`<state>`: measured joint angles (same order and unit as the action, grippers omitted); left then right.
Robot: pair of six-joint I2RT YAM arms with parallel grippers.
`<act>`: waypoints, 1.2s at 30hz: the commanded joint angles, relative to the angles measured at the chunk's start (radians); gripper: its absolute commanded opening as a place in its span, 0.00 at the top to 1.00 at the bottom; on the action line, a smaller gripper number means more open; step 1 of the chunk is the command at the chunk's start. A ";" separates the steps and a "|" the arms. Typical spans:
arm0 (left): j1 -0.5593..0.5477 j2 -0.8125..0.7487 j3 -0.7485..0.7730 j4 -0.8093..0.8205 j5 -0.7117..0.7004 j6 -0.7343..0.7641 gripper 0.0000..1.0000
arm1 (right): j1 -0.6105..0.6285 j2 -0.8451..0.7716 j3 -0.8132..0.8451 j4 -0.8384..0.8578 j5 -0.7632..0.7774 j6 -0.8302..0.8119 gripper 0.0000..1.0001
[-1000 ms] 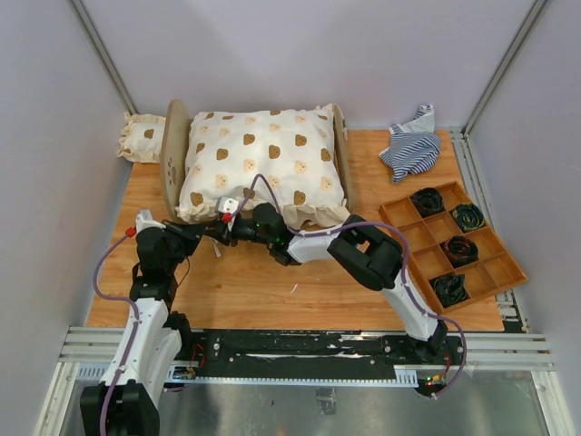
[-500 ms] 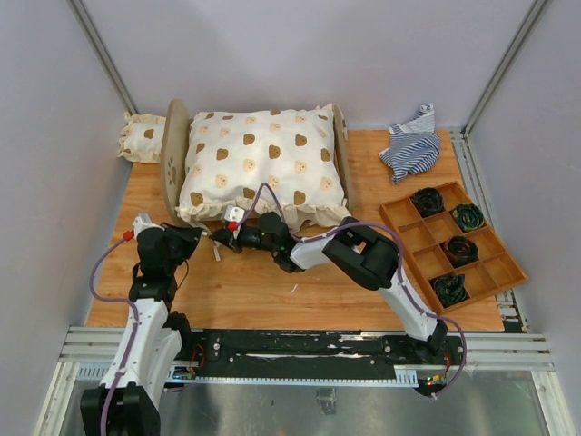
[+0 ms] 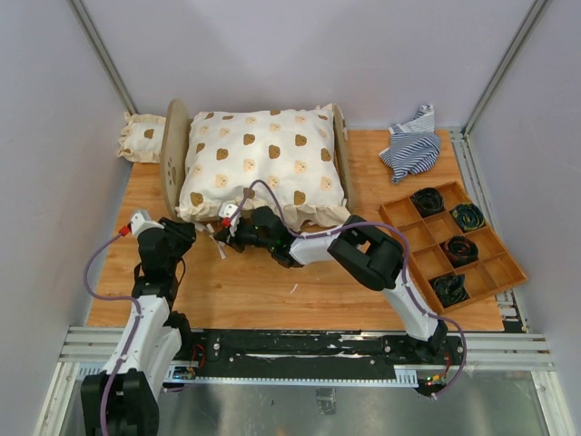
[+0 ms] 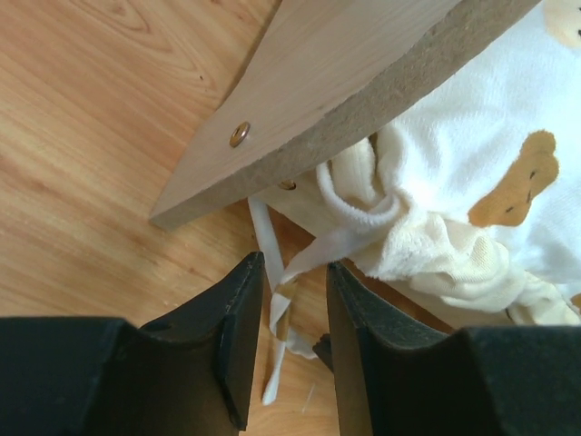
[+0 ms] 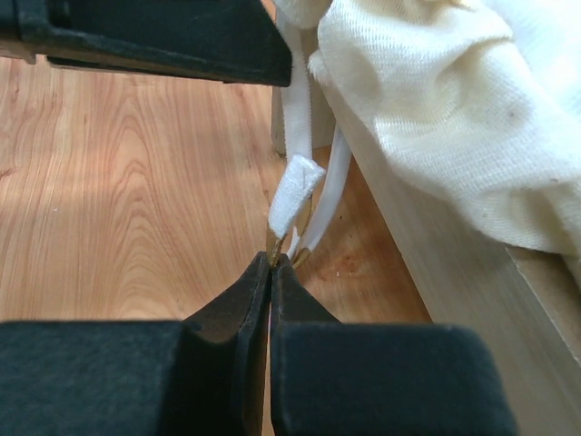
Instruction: Set up the pet bed
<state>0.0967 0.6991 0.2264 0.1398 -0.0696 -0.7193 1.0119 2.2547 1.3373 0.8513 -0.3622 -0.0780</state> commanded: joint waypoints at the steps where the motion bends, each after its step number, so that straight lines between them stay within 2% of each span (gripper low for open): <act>1: 0.004 0.065 0.008 0.135 -0.002 0.042 0.61 | -0.006 -0.039 0.039 -0.050 0.009 -0.015 1.00; 9: 0.005 0.156 -0.007 0.268 -0.008 0.017 0.58 | -0.004 -0.037 0.055 -0.059 -0.009 -0.012 1.00; 15: 0.004 0.197 -0.008 0.352 0.046 0.007 0.61 | -0.004 -0.030 0.069 -0.074 -0.015 -0.024 1.00; 18: 0.004 0.194 -0.011 0.352 0.042 0.003 0.70 | -0.004 -0.026 0.080 -0.088 -0.016 -0.033 1.00; 20: 0.004 0.187 -0.014 0.345 0.041 0.007 0.79 | -0.004 -0.025 0.083 -0.090 -0.017 -0.036 1.00; 23: 0.004 0.174 -0.004 0.287 0.017 0.008 0.98 | -0.004 -0.026 0.089 -0.102 -0.017 -0.050 1.00; 28: 0.004 0.115 0.037 0.101 -0.009 -0.005 1.00 | -0.007 -0.018 0.135 -0.191 -0.020 -0.164 1.00; 32: 0.003 0.037 0.046 0.018 0.042 -0.012 1.00 | -0.006 0.001 0.220 -0.338 0.004 -0.328 1.00; 36: 0.004 -0.017 0.052 -0.058 0.069 -0.027 1.00 | -0.005 0.005 0.249 -0.402 0.031 -0.458 1.00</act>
<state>0.0967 0.7303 0.2424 0.1810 -0.0334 -0.7296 1.0119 2.2532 1.5459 0.5503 -0.3614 -0.3473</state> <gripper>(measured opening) 0.009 0.009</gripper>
